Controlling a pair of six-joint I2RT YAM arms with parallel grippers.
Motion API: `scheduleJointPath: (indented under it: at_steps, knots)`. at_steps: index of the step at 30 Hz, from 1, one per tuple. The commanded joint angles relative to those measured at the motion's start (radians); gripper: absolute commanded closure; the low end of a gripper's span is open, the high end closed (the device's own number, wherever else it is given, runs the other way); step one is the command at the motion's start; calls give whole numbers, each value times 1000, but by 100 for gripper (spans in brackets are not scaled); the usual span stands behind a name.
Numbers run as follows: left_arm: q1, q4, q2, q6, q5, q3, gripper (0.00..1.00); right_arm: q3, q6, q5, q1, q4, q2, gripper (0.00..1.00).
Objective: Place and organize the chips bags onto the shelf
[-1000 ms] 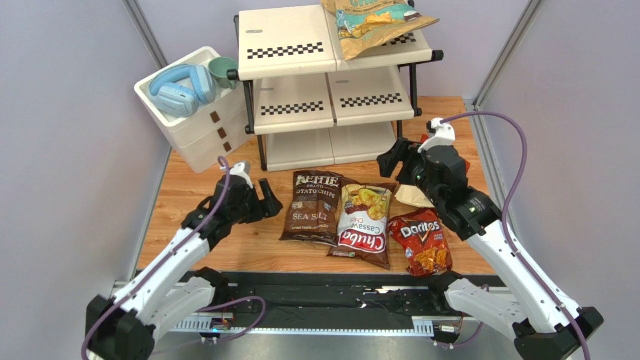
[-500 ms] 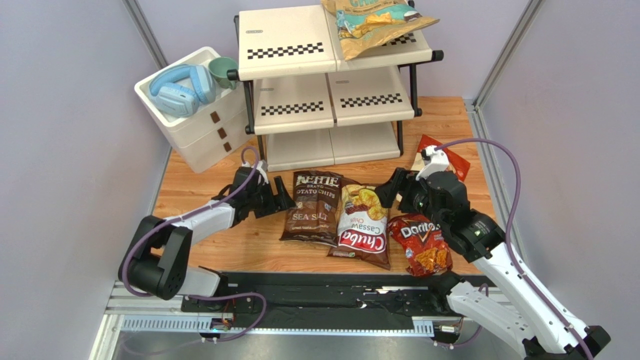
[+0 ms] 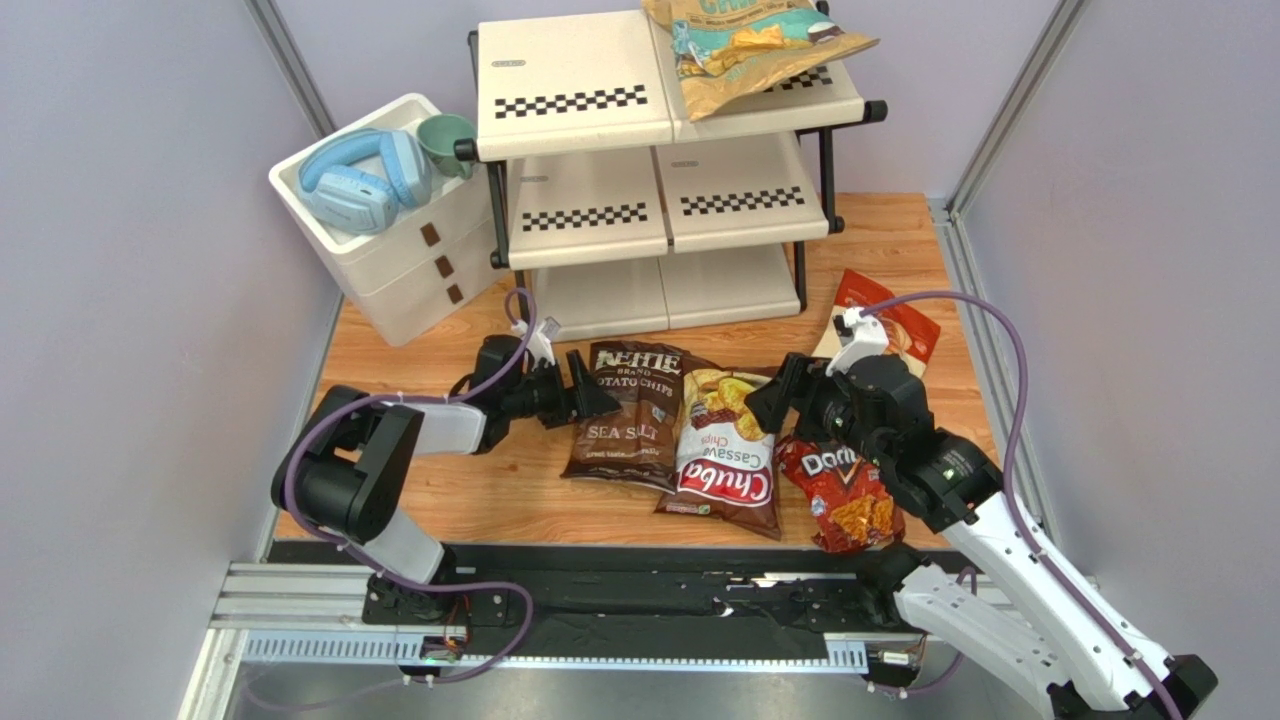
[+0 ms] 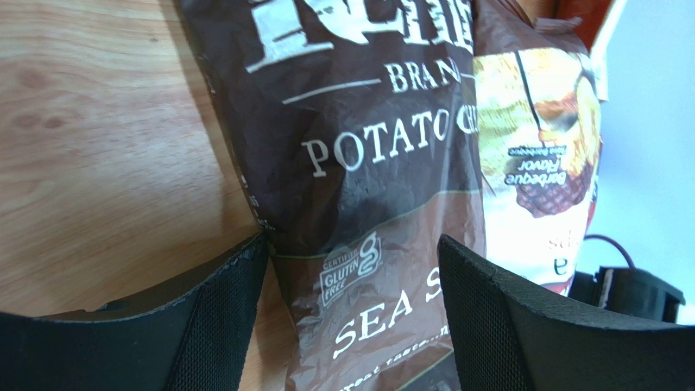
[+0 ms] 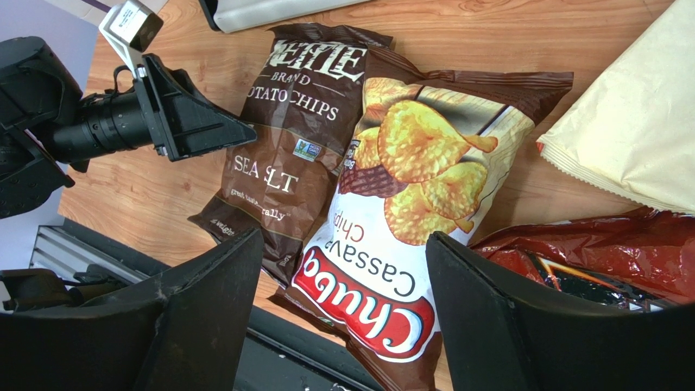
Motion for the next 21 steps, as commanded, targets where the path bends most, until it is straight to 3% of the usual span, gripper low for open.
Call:
scheduleJointPath:
  at_steps: [1, 4, 7, 8, 10, 11, 17, 20, 21]
  knots:
    - [-18, 75, 24, -5, 76, -53, 18, -11, 11, -16, 6, 28, -6, 21]
    - [-30, 164, 25, -39, 98, -88, 22, -11, 13, -17, 6, 34, 3, 21]
    - [-47, 230, 36, -54, 113, -107, 39, -14, 11, -31, 6, 43, 12, 21]
    - [-53, 241, 42, -54, 118, -104, 54, -16, 14, -36, 6, 48, 15, 21]
    - [-66, 247, 62, -56, 139, -96, 73, -18, 11, -37, 6, 49, 17, 21]
    - [-66, 254, 68, -71, 152, -87, 100, -19, 10, -72, 6, 54, 18, 22]
    - [-66, 310, -25, -152, 137, -152, 100, -33, 14, -117, 10, 74, 4, 23]
    - [-66, 195, -227, -174, 48, -202, 100, -45, 20, -149, 19, 86, 1, 23]
    - [-66, 136, -364, -168, -19, -205, 100, -54, 22, -158, 21, 92, 1, 23]
